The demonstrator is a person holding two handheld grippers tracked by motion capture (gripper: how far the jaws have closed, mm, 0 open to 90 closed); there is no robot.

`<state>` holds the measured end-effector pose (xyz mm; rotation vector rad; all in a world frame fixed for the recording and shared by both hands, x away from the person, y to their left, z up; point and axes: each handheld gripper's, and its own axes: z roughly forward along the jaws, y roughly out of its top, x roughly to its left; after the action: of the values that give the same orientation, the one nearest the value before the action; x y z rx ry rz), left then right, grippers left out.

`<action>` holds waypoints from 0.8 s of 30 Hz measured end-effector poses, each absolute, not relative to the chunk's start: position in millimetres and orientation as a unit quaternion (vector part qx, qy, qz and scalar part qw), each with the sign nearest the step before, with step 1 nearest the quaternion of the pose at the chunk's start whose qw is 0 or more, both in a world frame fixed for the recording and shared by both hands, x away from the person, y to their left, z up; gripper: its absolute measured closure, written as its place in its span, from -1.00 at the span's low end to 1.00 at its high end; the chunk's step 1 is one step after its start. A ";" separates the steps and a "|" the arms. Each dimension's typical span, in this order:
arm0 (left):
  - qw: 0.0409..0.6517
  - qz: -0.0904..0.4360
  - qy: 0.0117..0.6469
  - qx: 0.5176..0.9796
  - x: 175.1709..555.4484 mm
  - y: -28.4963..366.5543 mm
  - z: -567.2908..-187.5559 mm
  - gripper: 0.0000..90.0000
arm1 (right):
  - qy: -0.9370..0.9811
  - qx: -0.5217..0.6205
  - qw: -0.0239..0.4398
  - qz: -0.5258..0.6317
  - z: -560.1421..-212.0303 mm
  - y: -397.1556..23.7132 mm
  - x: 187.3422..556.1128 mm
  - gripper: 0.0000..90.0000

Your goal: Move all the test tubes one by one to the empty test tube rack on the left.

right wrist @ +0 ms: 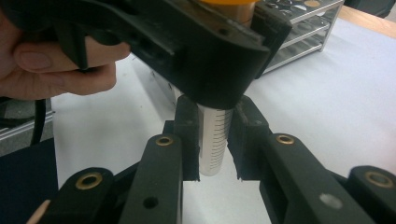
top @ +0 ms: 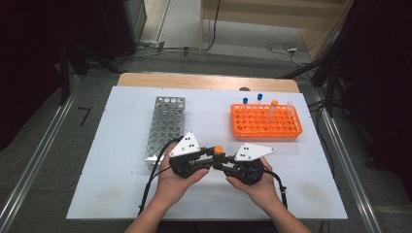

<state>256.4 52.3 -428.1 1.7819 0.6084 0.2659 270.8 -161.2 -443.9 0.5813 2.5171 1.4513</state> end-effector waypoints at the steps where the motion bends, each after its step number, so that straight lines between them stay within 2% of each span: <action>1: 0.580 0.118 0.261 0.763 256.4 52.7 -428.1 0.65 | 0.847 0.196 0.089 0.487 -444.1 -161.6 271.0 0.61; 4: 0.582 0.121 0.264 0.760 256.9 53.0 -427.2 0.66 | 0.844 0.197 0.093 0.491 -444.7 -162.6 270.7 0.59; 14: 0.590 0.143 0.298 0.737 264.7 73.7 -420.7 0.66 | 0.827 0.202 0.095 0.515 -441.2 -191.8 274.8 -0.28; 21: 0.585 0.168 0.326 0.723 271.6 91.8 -416.6 0.66 | 0.808 0.239 0.118 0.526 -442.8 -228.0 276.0 -0.88; 23: 0.582 0.177 0.332 0.721 274.6 97.5 -414.6 0.66 | 0.803 0.250 0.122 0.528 -443.5 -238.9 276.7 -1.00; 24: 0.583 0.182 0.340 0.715 278.2 103.7 -412.8 0.66 | 0.799 0.255 0.121 0.531 -443.5 -244.5 277.1 -1.00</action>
<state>278.2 103.7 -412.8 1.6696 0.7949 0.4254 277.1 -244.5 -443.5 0.7440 2.3337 1.5500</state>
